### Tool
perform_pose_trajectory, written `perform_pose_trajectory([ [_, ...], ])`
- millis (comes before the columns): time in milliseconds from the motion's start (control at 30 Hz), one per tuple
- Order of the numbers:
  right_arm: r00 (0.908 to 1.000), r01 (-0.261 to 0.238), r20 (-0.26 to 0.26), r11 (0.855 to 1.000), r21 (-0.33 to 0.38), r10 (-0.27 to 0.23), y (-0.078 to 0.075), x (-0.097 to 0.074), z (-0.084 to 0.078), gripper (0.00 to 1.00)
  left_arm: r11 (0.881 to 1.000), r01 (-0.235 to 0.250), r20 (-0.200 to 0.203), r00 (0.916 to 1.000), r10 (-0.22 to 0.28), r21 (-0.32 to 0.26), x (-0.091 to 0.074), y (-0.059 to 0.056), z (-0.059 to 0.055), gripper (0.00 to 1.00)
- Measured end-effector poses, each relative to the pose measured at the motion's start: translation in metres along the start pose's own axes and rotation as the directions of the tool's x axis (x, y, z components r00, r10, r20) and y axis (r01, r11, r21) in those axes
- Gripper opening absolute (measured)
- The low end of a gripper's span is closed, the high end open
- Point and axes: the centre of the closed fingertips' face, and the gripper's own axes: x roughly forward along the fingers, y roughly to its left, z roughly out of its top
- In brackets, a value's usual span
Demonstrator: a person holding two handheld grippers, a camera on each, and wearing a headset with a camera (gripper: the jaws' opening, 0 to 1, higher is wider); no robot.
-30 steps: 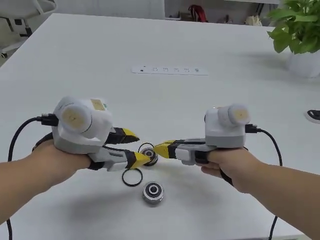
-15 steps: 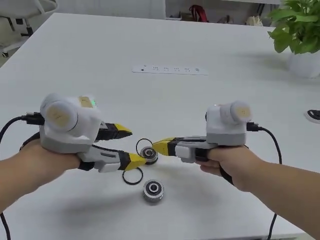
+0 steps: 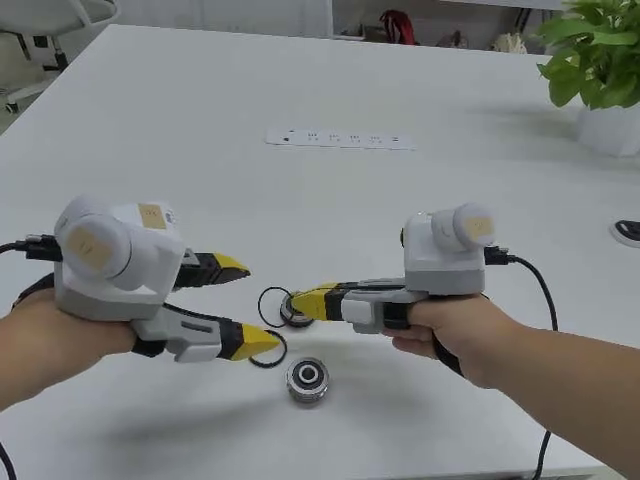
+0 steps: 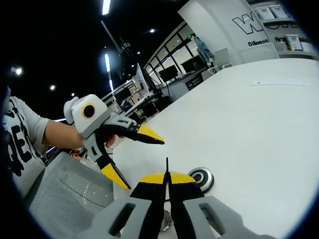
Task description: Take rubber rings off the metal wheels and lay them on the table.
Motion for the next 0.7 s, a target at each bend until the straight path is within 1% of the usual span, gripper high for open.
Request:
perform_pose_trajectory([
  [200, 0.9989, -0.029, -0.036, 1.0, 0.004, 0.03, 0.008, 0.006, -0.009, 0.0, 1.0, 0.0, -0.004, 1.0, 0.0, -0.01, -0.004, -0.002, -0.007, 0.57],
  [433, 0.9954, -0.064, -0.069, 0.997, 0.032, 0.066, 0.015, 0.012, -0.018, 0.0, 1.0, -0.007, -0.009, 0.9999, 0.006, -0.028, -0.01, -0.002, -0.014, 0.58],
  [633, 0.9914, -0.077, -0.102, 0.996, 0.044, 0.082, 0.019, 0.015, -0.028, 0.0, 0.999, -0.01, -0.014, 0.9999, 0.01, -0.035, -0.013, -0.001, -0.018, 0.58],
  [700, 0.9907, -0.076, -0.109, 0.996, 0.047, 0.081, 0.018, 0.016, -0.029, 0.0, 0.999, -0.01, -0.015, 0.9998, 0.009, -0.036, -0.014, -0.001, -0.019, 0.58],
])
